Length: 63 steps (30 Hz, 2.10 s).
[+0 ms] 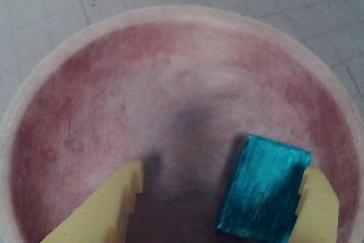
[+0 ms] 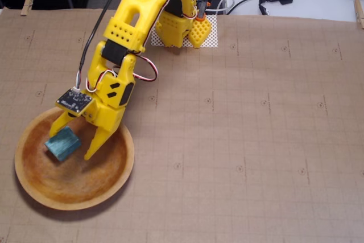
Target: Grasp a blue block and put it in the bowl.
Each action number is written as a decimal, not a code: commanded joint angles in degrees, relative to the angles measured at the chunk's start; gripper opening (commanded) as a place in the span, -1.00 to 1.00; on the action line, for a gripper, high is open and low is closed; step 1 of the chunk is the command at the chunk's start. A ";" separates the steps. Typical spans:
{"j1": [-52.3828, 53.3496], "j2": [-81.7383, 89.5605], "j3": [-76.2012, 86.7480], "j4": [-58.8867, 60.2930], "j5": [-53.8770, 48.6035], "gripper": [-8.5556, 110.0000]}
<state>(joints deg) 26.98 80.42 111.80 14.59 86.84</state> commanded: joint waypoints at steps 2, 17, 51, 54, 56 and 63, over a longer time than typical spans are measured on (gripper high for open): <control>-0.53 2.46 -0.79 0.35 -0.44 -0.29; -0.53 15.82 0.62 9.05 0.26 -0.31; -19.34 49.22 3.34 17.49 1.76 -0.76; -19.51 53.35 4.75 20.65 1.85 -0.86; -19.51 56.60 6.06 23.20 1.85 -0.91; -24.43 70.22 15.91 29.62 1.93 -0.90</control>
<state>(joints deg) 4.13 143.53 126.47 43.33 88.42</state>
